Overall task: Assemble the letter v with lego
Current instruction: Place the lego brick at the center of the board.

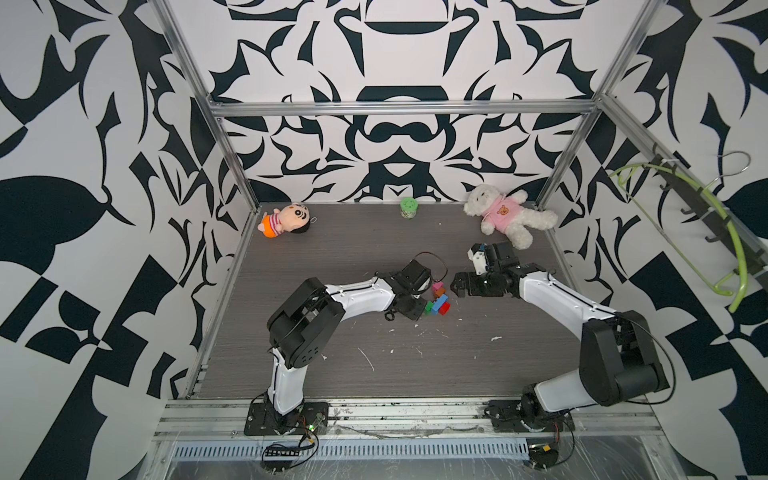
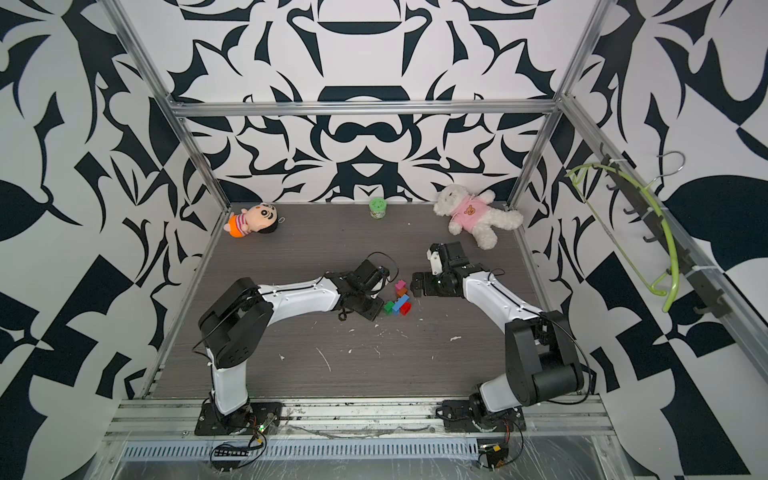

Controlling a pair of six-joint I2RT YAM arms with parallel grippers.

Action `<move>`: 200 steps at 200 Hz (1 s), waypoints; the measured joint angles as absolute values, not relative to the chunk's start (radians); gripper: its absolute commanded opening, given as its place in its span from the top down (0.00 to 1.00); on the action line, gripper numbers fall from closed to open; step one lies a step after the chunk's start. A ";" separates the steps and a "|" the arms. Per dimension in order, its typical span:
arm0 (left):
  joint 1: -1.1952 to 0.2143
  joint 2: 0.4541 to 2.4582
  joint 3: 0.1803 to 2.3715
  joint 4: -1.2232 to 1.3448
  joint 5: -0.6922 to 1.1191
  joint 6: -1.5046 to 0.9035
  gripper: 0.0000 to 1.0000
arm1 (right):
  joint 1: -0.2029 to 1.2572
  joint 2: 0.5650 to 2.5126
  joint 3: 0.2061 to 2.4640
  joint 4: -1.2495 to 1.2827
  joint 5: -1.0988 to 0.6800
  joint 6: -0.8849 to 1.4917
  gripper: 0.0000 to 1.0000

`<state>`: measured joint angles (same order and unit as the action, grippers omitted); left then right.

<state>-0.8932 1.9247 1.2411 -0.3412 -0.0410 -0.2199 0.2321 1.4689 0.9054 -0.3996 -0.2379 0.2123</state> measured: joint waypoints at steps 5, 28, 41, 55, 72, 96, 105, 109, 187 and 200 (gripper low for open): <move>-0.893 1.925 1.241 -0.341 -0.041 -0.218 0.68 | 0.232 1.469 0.905 -0.400 -0.238 0.212 0.00; -0.893 1.925 1.241 -0.341 -0.036 -0.212 0.60 | 0.232 1.469 0.905 -0.399 -0.238 0.212 0.00; -0.894 1.925 1.241 -0.341 -0.031 -0.207 0.54 | 0.232 1.469 0.905 -0.400 -0.238 0.212 0.00; -0.894 1.924 1.241 -0.340 -0.028 -0.207 0.45 | 0.232 1.469 0.905 -0.400 -0.237 0.212 0.00; -0.894 1.916 1.236 -0.337 -0.025 -0.200 0.44 | 0.232 1.469 0.904 -0.400 -0.235 0.212 0.00; -0.894 1.879 1.223 -0.328 -0.021 -0.202 0.32 | 0.232 1.469 0.904 -0.400 -0.234 0.212 0.00; -0.894 1.860 1.217 -0.323 -0.017 -0.198 0.24 | 0.232 1.469 0.904 -0.400 -0.234 0.212 0.00; -0.894 1.851 1.215 -0.319 -0.014 -0.206 0.17 | 0.232 1.469 0.904 -0.400 -0.234 0.212 0.00; -0.892 1.816 1.195 -0.263 0.024 -0.292 0.01 | 0.232 1.452 0.887 -0.376 -0.253 0.253 0.10; -0.892 1.831 1.194 -0.252 0.027 -0.308 0.01 | 0.232 1.453 0.871 -0.356 -0.287 0.282 0.11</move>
<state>-0.8921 1.8313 1.1942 -0.2516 0.0265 -0.3084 0.2321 1.4528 0.8711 -0.3561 -0.2867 0.2825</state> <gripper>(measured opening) 0.995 0.903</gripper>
